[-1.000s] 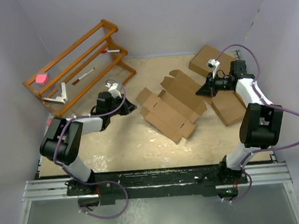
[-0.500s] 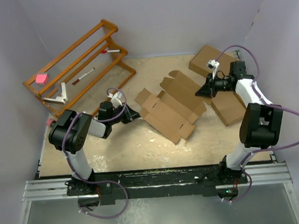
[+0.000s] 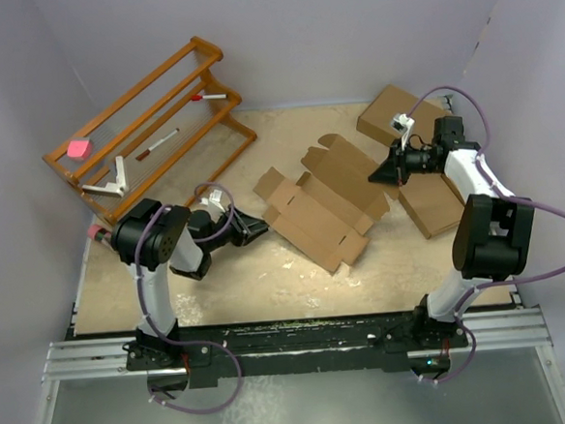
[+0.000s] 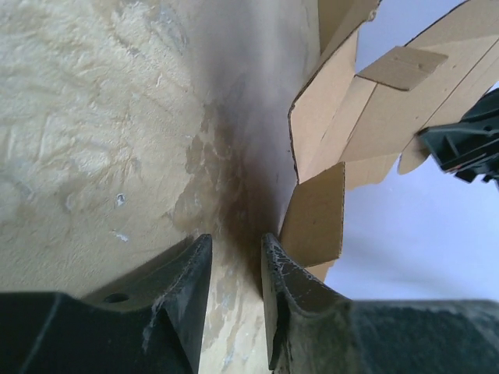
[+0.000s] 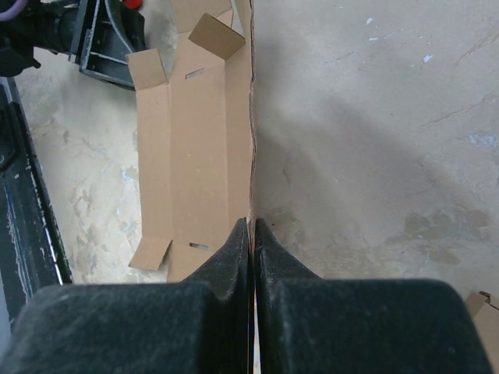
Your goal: Fold the paper box
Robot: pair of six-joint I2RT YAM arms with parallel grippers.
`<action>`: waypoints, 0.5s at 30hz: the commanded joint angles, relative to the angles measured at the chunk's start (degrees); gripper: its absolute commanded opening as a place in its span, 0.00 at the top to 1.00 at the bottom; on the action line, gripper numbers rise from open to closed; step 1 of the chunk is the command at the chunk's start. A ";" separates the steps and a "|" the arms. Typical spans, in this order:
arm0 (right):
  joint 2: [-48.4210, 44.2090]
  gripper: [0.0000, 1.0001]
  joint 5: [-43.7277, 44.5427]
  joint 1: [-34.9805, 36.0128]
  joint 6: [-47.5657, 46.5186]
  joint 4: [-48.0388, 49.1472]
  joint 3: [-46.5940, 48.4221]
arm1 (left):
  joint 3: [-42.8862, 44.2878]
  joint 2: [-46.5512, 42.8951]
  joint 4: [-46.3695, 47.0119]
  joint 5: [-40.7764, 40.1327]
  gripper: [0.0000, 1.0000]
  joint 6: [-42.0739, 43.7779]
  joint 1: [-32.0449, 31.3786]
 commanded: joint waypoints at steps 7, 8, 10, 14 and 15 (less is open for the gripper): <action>0.12 1.00 -1.93 -0.20 0.15 -0.25 -0.10 | -2.20 1.64 17.19 -0.74 0.57 -11.01 -0.09; 0.13 1.00 -1.94 -0.21 0.15 -0.25 -0.10 | -2.53 1.63 17.74 -1.22 0.57 -11.72 -0.01; 0.13 1.00 -1.90 -0.20 0.15 -0.25 -0.10 | -2.99 1.87 19.09 -1.63 0.57 -13.22 -0.04; 0.21 1.00 -1.94 -0.21 0.15 -0.34 -0.10 | -3.40 2.13 20.50 -1.95 0.57 -14.75 -0.22; 0.26 1.00 -1.86 -0.20 0.15 -0.39 -0.10 | -3.40 2.14 20.63 -1.88 0.56 -14.89 -0.26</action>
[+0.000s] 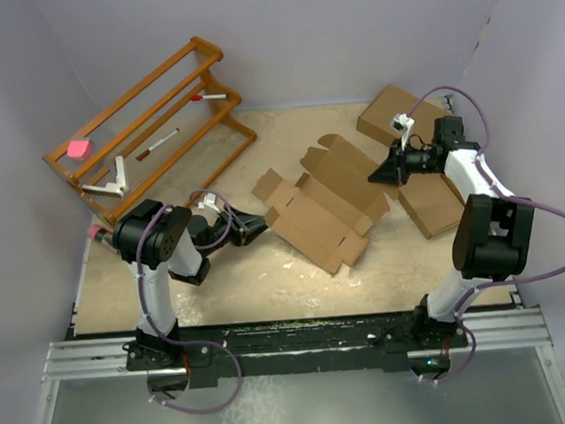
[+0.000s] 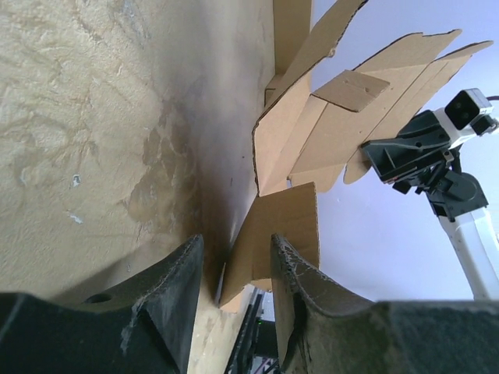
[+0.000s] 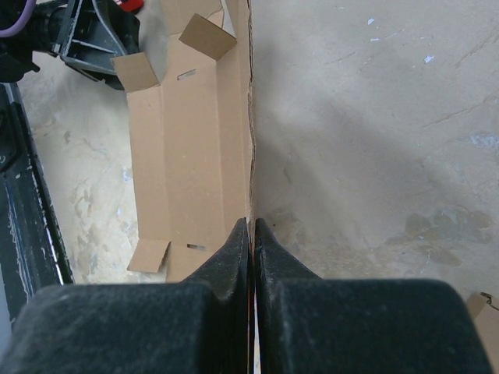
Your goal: Fold the paper box
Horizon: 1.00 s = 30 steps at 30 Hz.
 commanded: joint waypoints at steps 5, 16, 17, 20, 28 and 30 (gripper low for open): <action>0.48 1.00 -1.49 -0.22 5.68 -0.50 -0.03 | -0.36 -0.12 9.81 -0.92 0.52 -4.70 -0.82; 0.48 1.00 -1.27 -0.20 5.38 -0.67 0.06 | 0.28 -0.38 8.28 -0.84 0.51 -4.51 -2.40; 0.48 1.00 -1.29 -0.20 5.38 -0.67 0.02 | 0.39 -0.27 8.10 -0.85 0.51 -4.40 -2.57; 0.56 1.00 -1.39 -0.20 5.35 -0.68 0.05 | 0.88 0.42 7.70 -0.71 0.51 -4.10 -3.18; 0.48 1.00 -1.46 -0.20 5.23 -0.70 0.01 | 2.67 0.76 2.35 -0.78 0.54 -0.30 -4.33; 0.49 1.00 -1.49 -0.20 5.08 -0.75 0.06 | 3.09 0.76 0.85 -0.91 0.55 0.84 -4.32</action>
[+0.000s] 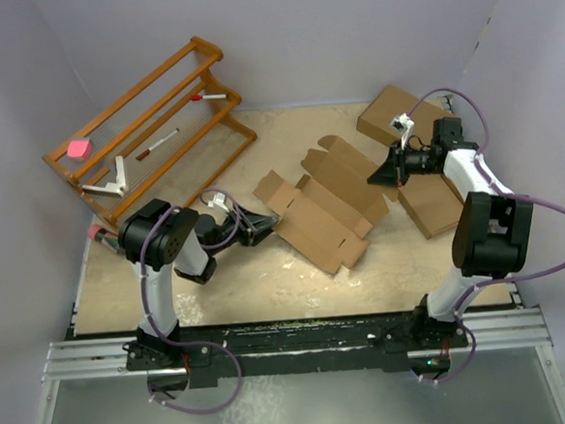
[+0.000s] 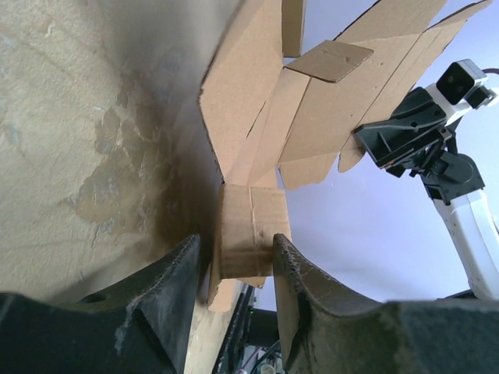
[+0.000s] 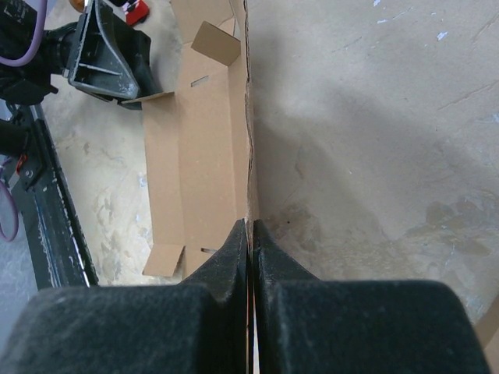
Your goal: Fold the paper box
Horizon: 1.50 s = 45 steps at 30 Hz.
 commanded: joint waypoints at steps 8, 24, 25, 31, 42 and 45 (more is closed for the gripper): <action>-0.51 1.00 -1.48 -0.20 0.08 -0.58 0.08 | 3.13 0.26 -4.72 -0.57 0.65 7.52 -0.71; -0.59 1.00 -1.62 -0.20 -0.08 -0.50 0.06 | 4.26 0.01 -8.49 -0.29 0.60 9.35 -2.07; -0.55 1.00 -1.68 -0.20 -0.09 -0.50 0.08 | 4.34 0.05 -8.04 -0.41 0.60 8.97 -2.17; -0.42 1.00 -1.98 -0.20 -0.13 -0.59 0.08 | 4.03 0.02 -4.76 -1.00 0.67 6.99 -2.70; -0.46 1.00 -2.86 -0.20 -0.03 -1.00 0.17 | 3.40 0.64 -3.28 -0.84 0.71 5.84 -3.51; -0.51 1.00 -3.10 -0.15 0.01 -0.98 0.17 | 2.93 1.06 -3.12 -0.83 0.69 5.84 -3.86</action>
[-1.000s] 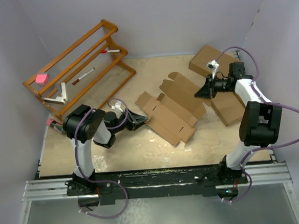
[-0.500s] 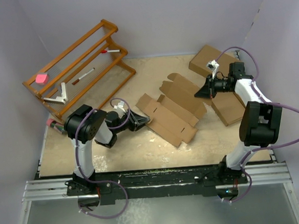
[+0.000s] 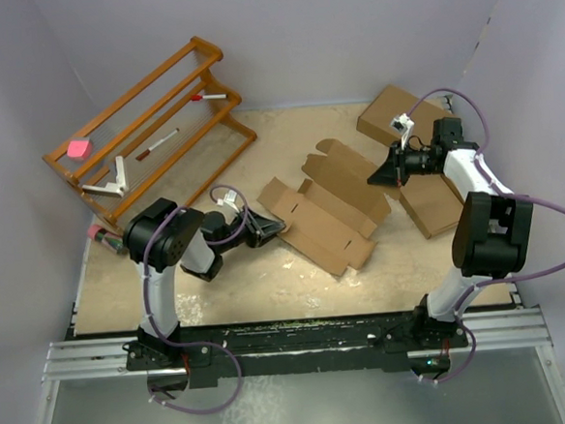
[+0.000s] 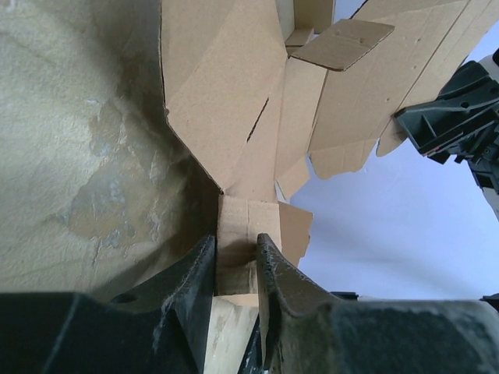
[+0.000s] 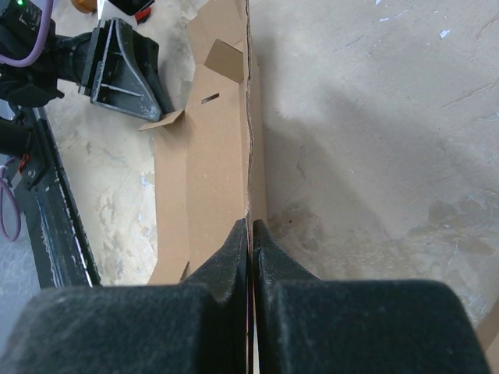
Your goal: Fold the paper box
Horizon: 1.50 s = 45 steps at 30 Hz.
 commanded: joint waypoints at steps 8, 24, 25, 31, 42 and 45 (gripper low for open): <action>-0.42 1.00 -3.38 -0.24 0.13 -0.65 0.17 | -0.38 1.85 4.08 -1.40 0.75 -0.56 -2.03; -0.98 1.00 -4.83 -0.27 -0.65 -1.32 0.23 | -1.20 2.64 7.53 -1.66 0.96 -0.50 -2.25; -1.07 1.00 -5.12 -0.24 -1.46 -1.92 0.37 | -1.33 2.53 7.97 -1.73 0.95 -0.50 -2.24; -3.01 1.00 -6.83 -0.28 -1.75 -6.85 2.42 | -3.48 -1.61 8.73 -1.95 0.68 1.47 -1.88; -14.20 1.00 -7.63 -1.08 -1.75 -4.20 5.11 | -2.79 -43.34 -46.16 -12.53 0.43 34.45 -0.39; -14.64 1.00 -8.49 -1.07 -1.75 -4.23 6.46 | -1.73 -52.83 -53.68 -14.02 0.37 40.41 -0.39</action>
